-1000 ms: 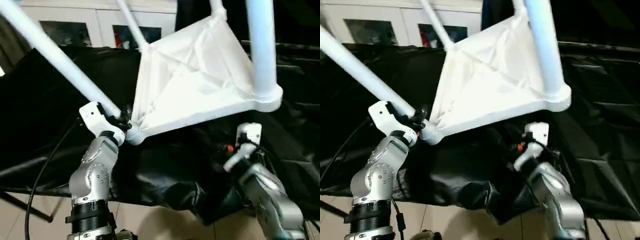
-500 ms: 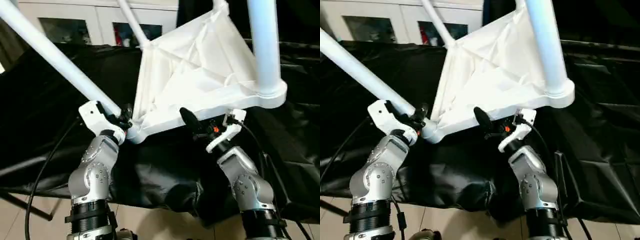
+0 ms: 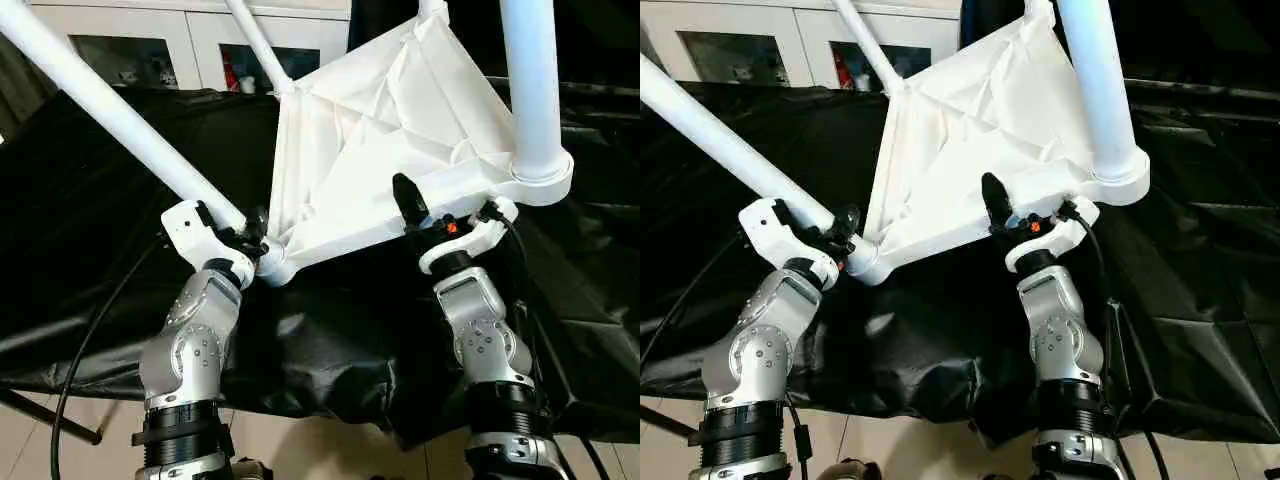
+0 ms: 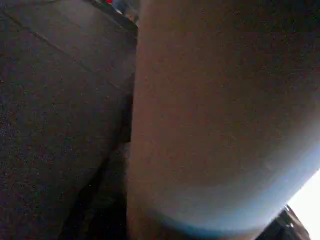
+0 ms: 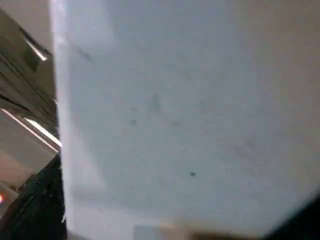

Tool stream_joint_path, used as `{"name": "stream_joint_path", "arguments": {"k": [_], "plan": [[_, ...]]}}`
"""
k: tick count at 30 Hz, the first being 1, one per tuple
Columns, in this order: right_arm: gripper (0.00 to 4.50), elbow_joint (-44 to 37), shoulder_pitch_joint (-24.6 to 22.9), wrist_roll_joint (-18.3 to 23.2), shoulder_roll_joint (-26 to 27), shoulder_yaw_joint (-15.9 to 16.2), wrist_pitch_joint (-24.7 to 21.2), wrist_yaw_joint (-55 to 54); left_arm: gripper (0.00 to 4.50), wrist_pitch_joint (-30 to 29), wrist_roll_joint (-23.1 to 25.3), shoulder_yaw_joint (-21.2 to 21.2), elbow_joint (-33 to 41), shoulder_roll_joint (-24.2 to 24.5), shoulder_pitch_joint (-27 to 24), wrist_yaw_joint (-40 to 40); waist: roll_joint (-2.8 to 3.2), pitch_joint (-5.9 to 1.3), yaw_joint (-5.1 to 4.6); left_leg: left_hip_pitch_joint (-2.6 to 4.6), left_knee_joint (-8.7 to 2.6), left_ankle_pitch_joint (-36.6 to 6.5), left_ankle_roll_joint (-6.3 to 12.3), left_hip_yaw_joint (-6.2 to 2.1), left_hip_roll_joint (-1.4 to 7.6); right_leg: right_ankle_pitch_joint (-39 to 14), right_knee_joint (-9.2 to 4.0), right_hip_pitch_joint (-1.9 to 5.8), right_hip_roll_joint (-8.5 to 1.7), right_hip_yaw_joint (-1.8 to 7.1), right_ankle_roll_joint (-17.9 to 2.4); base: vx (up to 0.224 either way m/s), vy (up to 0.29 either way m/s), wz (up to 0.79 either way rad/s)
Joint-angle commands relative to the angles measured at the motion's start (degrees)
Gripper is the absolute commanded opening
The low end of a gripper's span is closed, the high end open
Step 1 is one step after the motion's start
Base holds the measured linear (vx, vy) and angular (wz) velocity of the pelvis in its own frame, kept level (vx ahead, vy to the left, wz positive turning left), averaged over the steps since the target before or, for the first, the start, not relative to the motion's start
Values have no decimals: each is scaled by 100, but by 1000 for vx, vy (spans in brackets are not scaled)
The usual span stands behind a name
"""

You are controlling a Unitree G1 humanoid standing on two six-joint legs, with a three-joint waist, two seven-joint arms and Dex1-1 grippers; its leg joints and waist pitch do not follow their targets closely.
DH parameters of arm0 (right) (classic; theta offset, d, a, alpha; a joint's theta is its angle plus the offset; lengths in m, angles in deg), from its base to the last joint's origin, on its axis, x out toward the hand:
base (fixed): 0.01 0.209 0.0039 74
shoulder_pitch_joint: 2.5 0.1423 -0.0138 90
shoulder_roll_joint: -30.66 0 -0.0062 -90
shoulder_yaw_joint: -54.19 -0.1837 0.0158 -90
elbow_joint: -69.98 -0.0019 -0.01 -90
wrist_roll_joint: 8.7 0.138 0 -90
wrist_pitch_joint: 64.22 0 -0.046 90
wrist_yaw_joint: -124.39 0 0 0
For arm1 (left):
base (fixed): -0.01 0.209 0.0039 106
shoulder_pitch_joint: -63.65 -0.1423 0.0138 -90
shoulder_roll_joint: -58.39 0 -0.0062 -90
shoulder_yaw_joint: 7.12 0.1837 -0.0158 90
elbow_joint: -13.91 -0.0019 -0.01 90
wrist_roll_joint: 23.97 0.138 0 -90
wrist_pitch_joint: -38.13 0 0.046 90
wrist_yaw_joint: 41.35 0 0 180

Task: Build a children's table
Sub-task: Flip table

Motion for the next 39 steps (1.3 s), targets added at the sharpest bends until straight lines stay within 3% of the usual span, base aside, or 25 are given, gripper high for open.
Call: {"name": "stream_joint_path", "arguments": {"k": [1,7,20,22,26,30,31,39], "plan": [[433,107,129,74,-22,-44,-86,-56,209,-311,-240,236,-48,-403,-243,47,-53,-336,-3,119,-372,-858,264,-22,147,-620,-287,244,-280,93,-848,0,0,0],[372,136,142,303,-10,-121,-527,-129,209,-222,-50,575,122,-337,-351,122,-58,-325,-21,117,-383,-941,231,-27,148,-727,-297,244,-282,97,-781,0,0,0],[263,239,239,381,-97,-343,-625,-278,209,-175,-39,652,192,-348,-411,141,-36,-342,-35,121,-368,-850,191,-22,142,-569,-279,251,-278,92,-851,0,0,0],[242,232,255,370,-102,-368,-617,-293,265,-238,-198,569,181,-369,-408,198,-35,-347,-42,119,-363,-824,183,-22,138,-509,-272,257,-277,92,-863,0,0,0],[219,216,269,371,-116,-414,-583,-322,318,-244,-270,477,235,-375,-443,173,-28,-373,-28,133,-339,-762,156,-5,126,-379,-245,255,-266,91,-978,0,0,0],[213,84,241,348,-165,-448,-499,-404,336,-132,-423,185,309,-347,-477,89,-14,-384,-16,109,-320,-553,292,-8,126,-102,-215,280,-272,83,-1026,0,0,0],[211,53,234,351,-175,-453,-496,-416,362,-116,-442,145,324,-332,-485,84,-18,-388,-14,111,-316,-526,306,-8,128,-82,-211,284,-272,84,-1028,0,0,0],[209,-315,158,296,-364,-515,-516,-499,428,-235,-881,-49,628,14,-751,308,19,-399,3,129,-313,-614,219,-9,134,-168,-203,281,-262,82,-1017,0,0,0]]}}
